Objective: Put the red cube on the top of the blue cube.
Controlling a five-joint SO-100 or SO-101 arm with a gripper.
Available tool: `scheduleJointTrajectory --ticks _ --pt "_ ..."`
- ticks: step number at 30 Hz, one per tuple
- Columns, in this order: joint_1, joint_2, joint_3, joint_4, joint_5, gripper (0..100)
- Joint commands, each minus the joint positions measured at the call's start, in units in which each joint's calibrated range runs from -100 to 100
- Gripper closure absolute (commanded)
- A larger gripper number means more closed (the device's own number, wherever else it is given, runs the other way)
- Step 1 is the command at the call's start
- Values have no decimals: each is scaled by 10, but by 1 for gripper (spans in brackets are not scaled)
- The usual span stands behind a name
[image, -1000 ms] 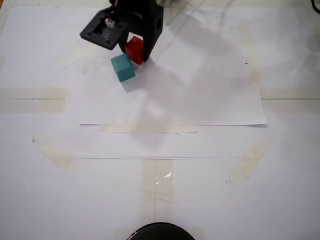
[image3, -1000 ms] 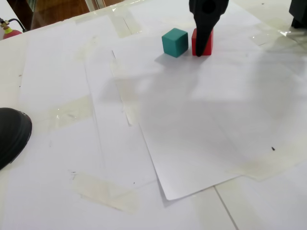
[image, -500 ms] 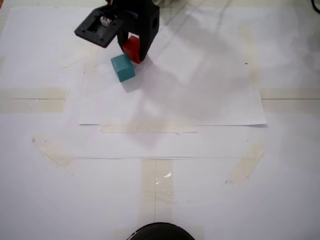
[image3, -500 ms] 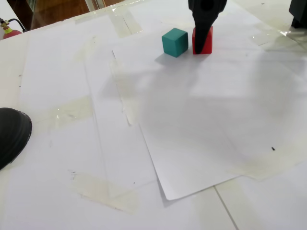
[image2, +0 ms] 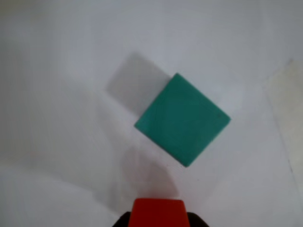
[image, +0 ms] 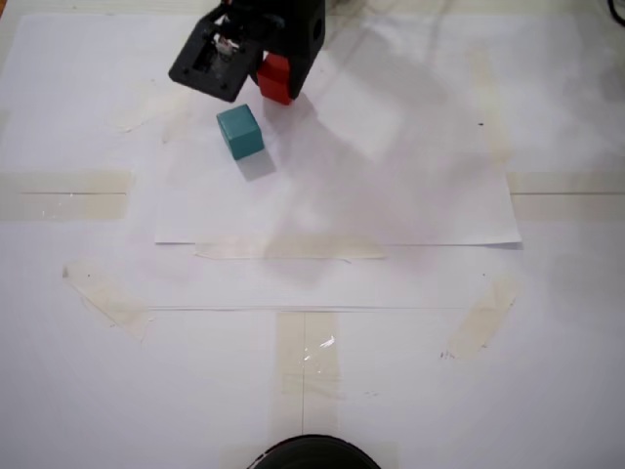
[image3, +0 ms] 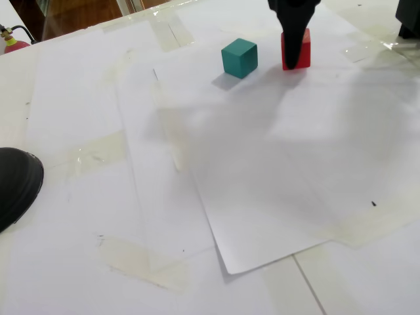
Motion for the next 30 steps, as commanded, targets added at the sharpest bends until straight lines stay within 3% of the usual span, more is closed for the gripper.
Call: scheduleJointTrajectory --ticks 1,30 --pt "7 -26 -76 44 5 89" --pt "54 79 -366 146 79 89"
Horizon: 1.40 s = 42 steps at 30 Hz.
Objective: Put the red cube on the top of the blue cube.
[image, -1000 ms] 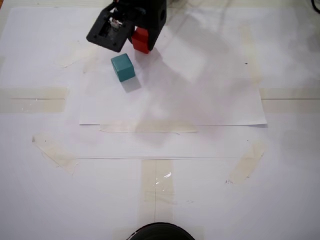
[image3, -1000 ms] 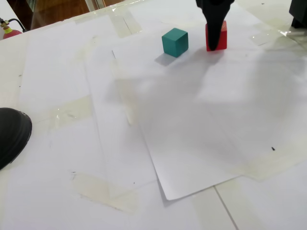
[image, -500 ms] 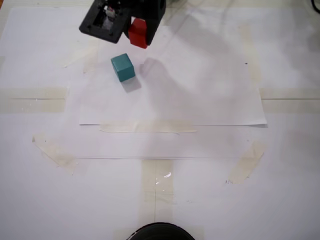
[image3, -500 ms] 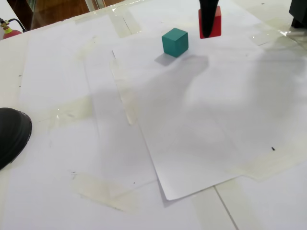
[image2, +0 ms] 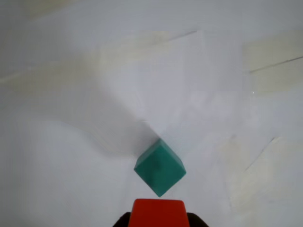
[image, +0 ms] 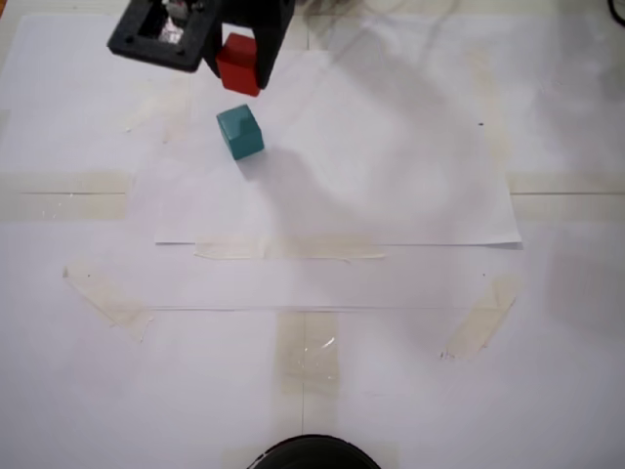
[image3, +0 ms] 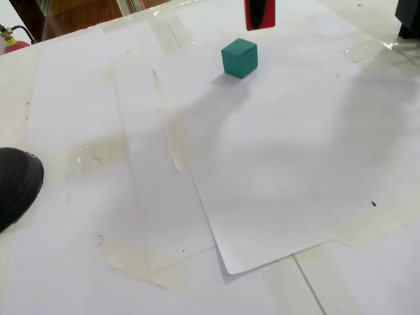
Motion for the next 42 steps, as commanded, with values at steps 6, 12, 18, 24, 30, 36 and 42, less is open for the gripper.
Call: scheduleJointTrajectory --ticks 6,12,18,24,30,36,42 --pt "15 7 -77 8 2 90" --pt "11 8 -77 9 -16 90" --pt "4 7 -77 4 -53 90" --pt "-9 12 -80 1 -107 90" --pt "-26 35 -80 -23 -146 91" --pt "-24 67 -81 -51 -160 91" --pt "-22 83 -116 -42 -174 91"
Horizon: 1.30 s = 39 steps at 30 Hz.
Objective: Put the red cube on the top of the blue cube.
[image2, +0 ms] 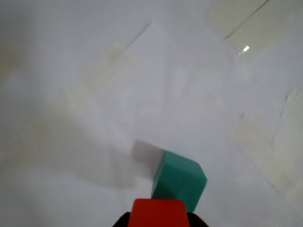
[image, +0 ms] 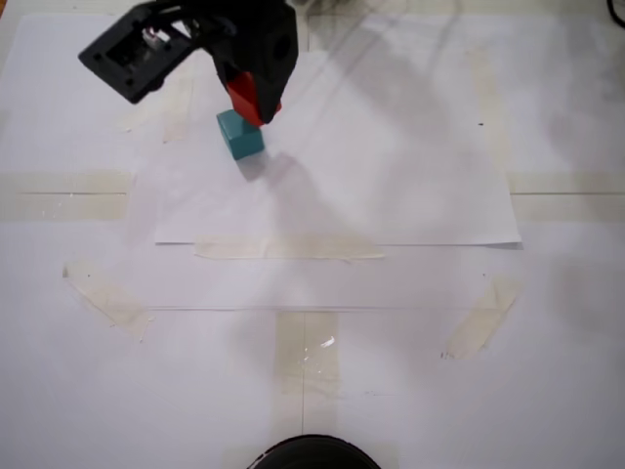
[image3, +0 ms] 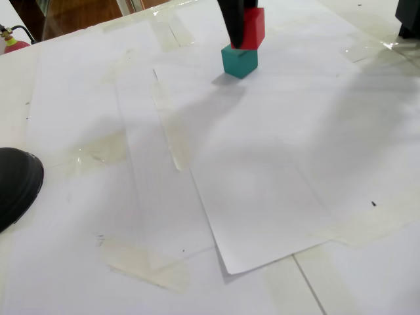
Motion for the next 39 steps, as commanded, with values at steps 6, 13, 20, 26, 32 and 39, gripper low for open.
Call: scheduleJointTrajectory --ticks 6,13,20,26,32,39 --pt "16 -1 -77 -2 -23 91" --pt "31 0 -77 18 -34 91" --pt "34 1 -80 29 -47 91" --pt "30 15 -88 34 -53 91" --pt "25 28 -90 28 -58 91" --pt "29 48 -116 30 -60 91"
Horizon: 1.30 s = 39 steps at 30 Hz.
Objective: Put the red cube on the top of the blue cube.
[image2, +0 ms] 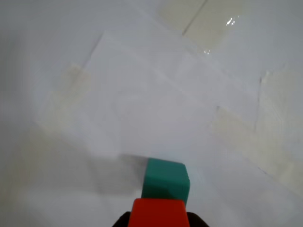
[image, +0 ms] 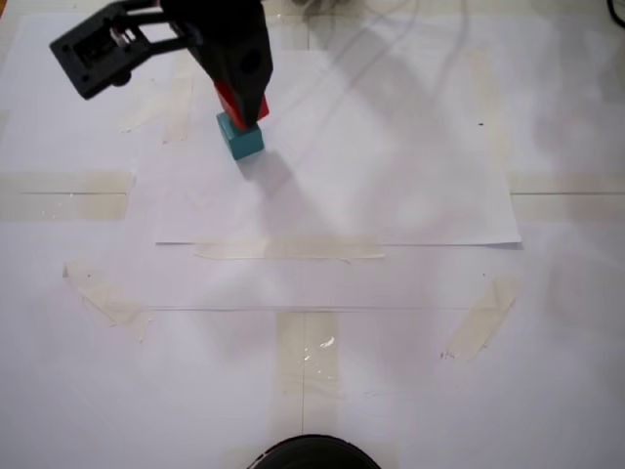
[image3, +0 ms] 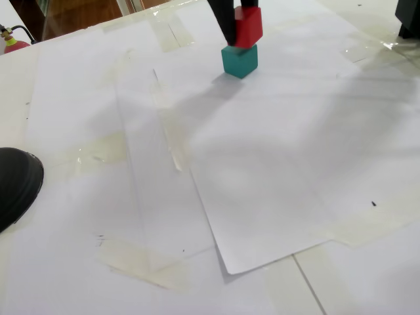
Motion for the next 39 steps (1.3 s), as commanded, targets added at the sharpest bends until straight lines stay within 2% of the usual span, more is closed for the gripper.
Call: scheduleJointTrajectory --ticks 1,39 --pt "4 -2 -59 -1 -13 91" --pt "26 32 -31 -50 6 91"
